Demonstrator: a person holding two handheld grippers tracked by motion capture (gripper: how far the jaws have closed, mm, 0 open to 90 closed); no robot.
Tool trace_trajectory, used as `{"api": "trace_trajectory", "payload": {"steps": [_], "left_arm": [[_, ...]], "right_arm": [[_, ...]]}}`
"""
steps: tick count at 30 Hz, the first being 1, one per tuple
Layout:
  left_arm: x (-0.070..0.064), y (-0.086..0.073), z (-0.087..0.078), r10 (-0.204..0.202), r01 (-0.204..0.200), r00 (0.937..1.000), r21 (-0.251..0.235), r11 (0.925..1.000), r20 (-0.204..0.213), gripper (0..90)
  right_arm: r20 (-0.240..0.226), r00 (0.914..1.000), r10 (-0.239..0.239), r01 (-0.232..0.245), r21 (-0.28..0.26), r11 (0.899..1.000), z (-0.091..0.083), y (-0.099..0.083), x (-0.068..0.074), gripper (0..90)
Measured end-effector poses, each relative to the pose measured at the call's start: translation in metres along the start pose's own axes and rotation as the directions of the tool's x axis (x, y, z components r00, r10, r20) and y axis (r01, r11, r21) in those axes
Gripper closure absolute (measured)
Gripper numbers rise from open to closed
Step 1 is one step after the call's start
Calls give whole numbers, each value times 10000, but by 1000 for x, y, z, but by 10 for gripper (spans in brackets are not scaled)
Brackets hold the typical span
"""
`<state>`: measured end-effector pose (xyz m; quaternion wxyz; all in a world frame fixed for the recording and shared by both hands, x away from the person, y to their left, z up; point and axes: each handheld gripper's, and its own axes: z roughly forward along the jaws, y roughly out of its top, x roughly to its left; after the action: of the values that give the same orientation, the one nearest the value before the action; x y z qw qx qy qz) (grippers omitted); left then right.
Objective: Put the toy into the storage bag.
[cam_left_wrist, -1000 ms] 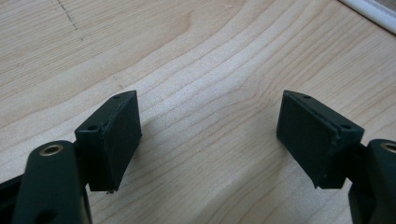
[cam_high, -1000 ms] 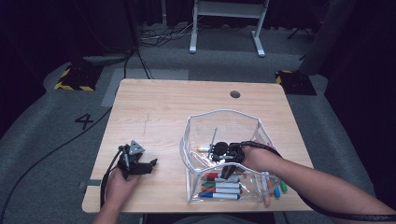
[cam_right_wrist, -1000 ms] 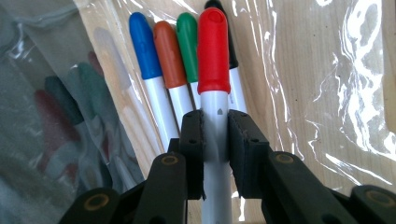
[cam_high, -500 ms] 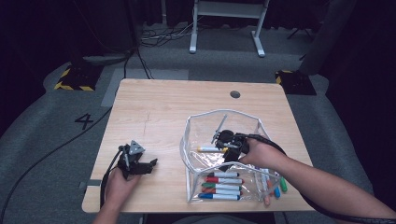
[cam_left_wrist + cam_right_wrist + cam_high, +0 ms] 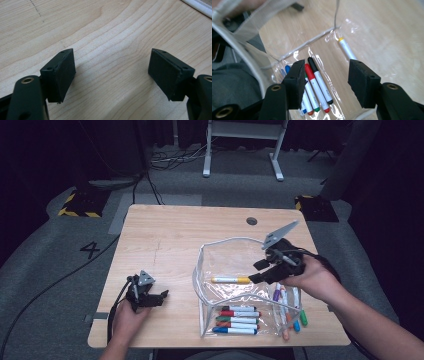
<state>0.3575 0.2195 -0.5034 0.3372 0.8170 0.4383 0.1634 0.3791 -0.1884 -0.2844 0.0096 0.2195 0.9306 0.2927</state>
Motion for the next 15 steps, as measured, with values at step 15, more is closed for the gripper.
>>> {"api": "trace_trajectory", "payload": {"steps": [15], "left_arm": [[0, 0, 0, 0, 0, 10000, -3, 10000, -4, 221]], "right_arm": [[1704, 9819, 832, -470, -2065, 9773, -73, -78, -31, 555]]}}
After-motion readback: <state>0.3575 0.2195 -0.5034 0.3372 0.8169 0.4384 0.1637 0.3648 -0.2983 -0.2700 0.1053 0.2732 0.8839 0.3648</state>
